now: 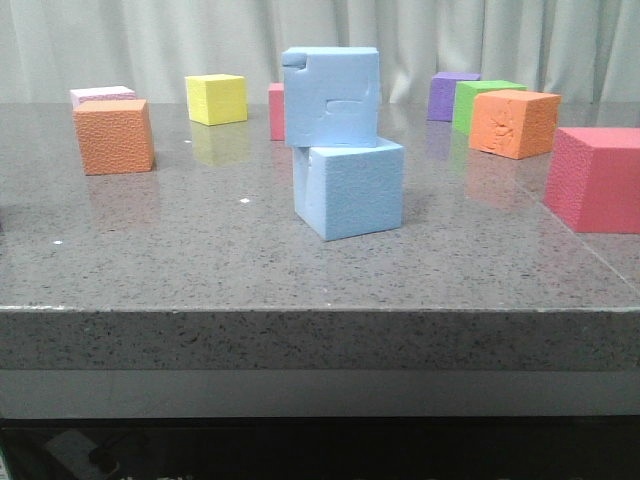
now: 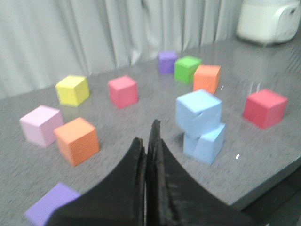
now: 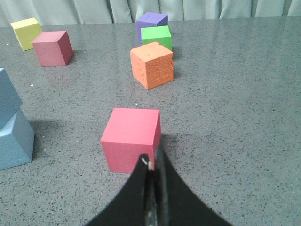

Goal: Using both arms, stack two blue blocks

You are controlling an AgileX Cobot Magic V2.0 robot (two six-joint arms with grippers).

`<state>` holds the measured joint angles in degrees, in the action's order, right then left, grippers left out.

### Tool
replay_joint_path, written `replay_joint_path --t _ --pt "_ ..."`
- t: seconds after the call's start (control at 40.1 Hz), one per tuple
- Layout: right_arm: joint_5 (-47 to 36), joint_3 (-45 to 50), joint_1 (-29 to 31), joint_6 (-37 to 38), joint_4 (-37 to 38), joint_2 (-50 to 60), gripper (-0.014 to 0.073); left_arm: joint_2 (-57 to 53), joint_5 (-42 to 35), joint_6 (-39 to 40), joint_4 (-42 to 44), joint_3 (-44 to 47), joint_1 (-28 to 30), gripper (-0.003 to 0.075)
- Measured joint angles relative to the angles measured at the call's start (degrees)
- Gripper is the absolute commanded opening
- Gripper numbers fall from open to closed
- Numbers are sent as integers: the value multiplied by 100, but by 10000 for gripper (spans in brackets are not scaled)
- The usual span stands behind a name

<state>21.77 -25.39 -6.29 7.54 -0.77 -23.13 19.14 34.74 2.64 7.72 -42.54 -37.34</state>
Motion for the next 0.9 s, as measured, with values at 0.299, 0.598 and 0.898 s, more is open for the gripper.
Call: replay_joint_path --t 0.299,0.598,0.898 --pt "0 0 0 0 0 0 -69 -704 -1378 0 -80 1125 0 -18" --pt "0 0 0 0 0 0 -69 -704 -1415 0 -89 1439 0 -18" --pt "0 0 0 0 0 0 -69 -704 -1415 0 -93 1452 0 -18"
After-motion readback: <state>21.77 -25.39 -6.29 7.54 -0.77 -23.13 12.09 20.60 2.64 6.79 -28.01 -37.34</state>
